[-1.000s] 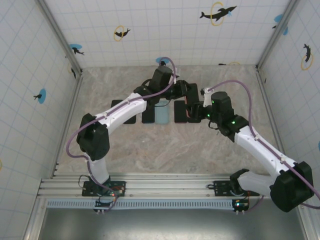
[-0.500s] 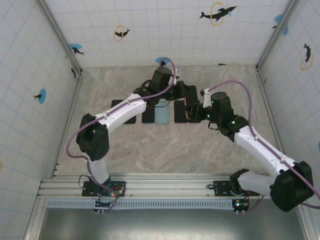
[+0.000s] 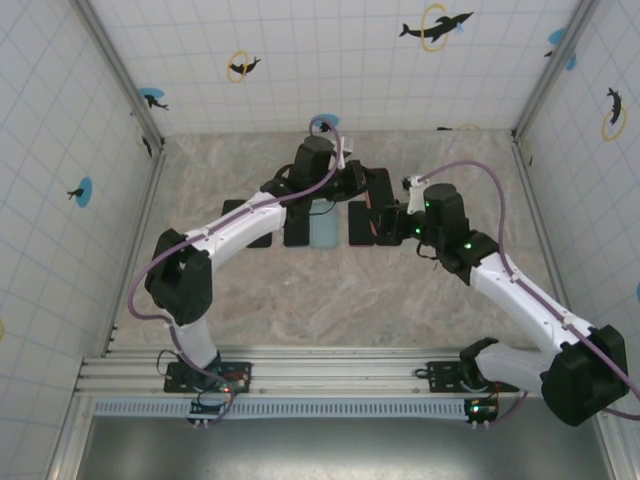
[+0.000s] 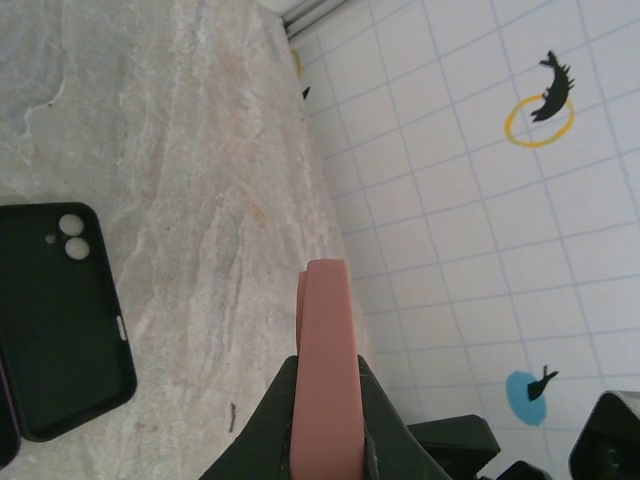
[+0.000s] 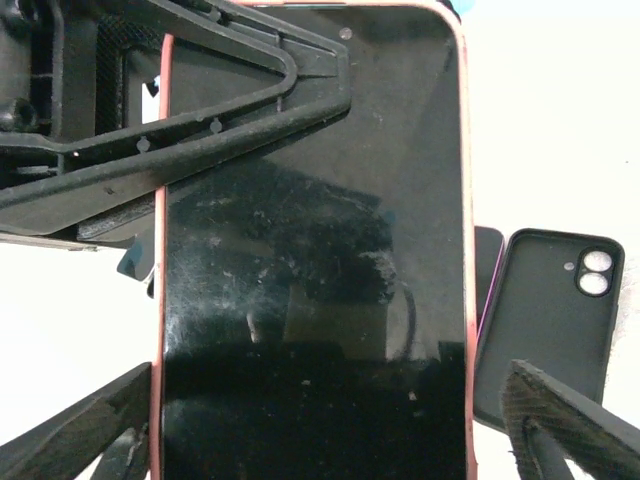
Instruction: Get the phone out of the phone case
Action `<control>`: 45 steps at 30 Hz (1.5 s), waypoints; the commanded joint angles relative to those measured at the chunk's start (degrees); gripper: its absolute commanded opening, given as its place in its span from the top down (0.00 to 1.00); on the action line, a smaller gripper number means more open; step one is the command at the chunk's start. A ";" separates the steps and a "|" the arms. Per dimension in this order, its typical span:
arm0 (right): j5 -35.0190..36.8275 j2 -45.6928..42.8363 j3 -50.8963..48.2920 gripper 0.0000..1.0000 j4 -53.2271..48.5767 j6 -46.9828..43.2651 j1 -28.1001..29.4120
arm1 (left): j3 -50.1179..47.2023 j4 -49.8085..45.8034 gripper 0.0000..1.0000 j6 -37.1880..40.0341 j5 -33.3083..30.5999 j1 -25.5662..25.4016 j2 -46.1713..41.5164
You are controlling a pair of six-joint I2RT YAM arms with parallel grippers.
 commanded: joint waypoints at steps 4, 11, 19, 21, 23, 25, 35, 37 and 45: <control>-0.98 -5.81 -1.79 0.07 5.01 2.30 -1.52 | -2.34 12.26 0.87 -7.55 1.82 2.40 -4.25; -8.86 -11.64 -10.06 0.15 23.77 19.99 -4.50 | -7.30 21.25 0.87 -15.44 -1.23 4.57 -8.06; -11.17 -11.79 -18.15 0.39 43.82 35.77 0.06 | -9.05 26.33 0.88 -18.79 -1.79 4.61 -10.89; -10.38 -10.97 -18.20 0.44 45.82 35.79 1.94 | -9.27 27.08 0.88 -20.17 -1.86 4.62 -11.33; -10.70 -9.77 -18.11 0.48 48.19 36.14 2.61 | -9.96 28.45 0.88 -21.97 -1.74 4.48 -11.76; -10.61 -8.93 -17.98 0.49 50.11 36.46 2.72 | -11.17 30.51 0.88 -24.02 -1.64 4.52 -12.35; -9.61 -6.31 -17.28 0.67 55.19 39.67 2.74 | -13.84 32.94 0.88 -26.84 -1.28 4.22 -14.42; -9.74 -5.96 -17.40 0.69 55.75 40.19 2.73 | -13.99 33.02 0.88 -26.96 -1.35 4.25 -14.56; -11.05 -5.13 -16.59 0.77 55.46 39.16 2.83 | -14.17 33.29 0.88 -27.90 -1.29 4.18 -14.76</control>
